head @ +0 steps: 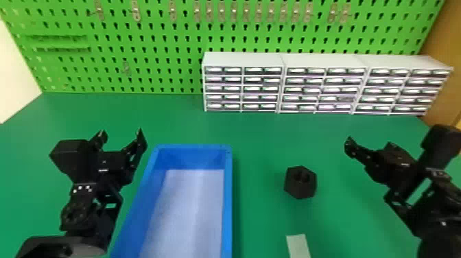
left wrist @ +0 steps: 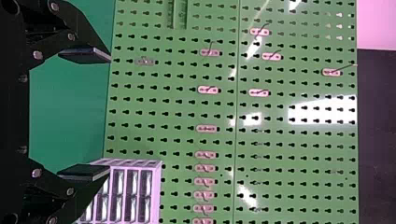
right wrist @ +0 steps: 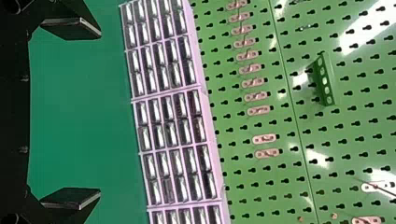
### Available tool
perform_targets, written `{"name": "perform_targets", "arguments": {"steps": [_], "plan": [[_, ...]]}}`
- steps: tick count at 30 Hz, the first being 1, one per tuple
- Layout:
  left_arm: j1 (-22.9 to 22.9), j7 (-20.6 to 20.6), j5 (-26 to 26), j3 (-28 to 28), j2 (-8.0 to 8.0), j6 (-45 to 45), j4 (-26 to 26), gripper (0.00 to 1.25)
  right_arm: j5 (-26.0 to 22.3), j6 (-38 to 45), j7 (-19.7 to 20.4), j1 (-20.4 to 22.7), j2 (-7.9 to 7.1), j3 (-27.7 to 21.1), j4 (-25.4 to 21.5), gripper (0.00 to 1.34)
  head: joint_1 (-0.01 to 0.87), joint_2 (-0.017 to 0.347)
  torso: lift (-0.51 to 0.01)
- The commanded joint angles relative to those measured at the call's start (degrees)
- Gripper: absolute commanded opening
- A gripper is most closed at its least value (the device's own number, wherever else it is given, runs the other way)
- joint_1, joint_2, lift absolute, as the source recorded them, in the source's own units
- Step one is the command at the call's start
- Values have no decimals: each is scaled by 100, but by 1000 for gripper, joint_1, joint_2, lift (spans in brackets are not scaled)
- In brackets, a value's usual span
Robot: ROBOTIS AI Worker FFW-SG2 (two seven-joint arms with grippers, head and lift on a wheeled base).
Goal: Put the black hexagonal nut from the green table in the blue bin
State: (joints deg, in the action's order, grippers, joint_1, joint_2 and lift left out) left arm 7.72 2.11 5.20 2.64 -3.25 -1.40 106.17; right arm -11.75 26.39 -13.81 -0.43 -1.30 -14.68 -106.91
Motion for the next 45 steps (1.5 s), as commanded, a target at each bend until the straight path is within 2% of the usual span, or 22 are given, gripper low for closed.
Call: {"name": "perform_targets", "arguments": {"steps": [1, 14, 24, 28, 35, 41, 45], "plan": [[1, 0, -1, 0, 0, 0, 0, 835, -3, 6, 1, -9, -11, 26, -6, 1226, 657, 57, -95], [-7, 0, 8, 9, 0, 0, 0, 835, -38, 296, -8, 17, -55, 26, -164, 1226, 657, 57, -95], [-43, 0, 17, -44, 0, 0, 0, 835, -363, 885, -8, -53, -152, -123, -603, 1226, 657, 57, -95], [-60, 0, 17, -53, 0, 0, 0, 833, -556, 1246, -17, -97, -292, -150, -823, 1226, 657, 57, -95], [-43, 0, 17, -97, 0, 0, 0, 835, -785, 1720, -113, -88, -688, -35, -1060, 1226, 657, 57, -95], [-25, 0, 17, -88, 0, 0, 0, 833, -741, 2388, -746, -185, -881, -35, -1095, 1226, 657, 57, -95], [-25, 0, 17, -79, 0, 0, 0, 835, -442, 2792, -1203, -264, -960, 61, -1139, 1226, 657, 57, -95]]}}
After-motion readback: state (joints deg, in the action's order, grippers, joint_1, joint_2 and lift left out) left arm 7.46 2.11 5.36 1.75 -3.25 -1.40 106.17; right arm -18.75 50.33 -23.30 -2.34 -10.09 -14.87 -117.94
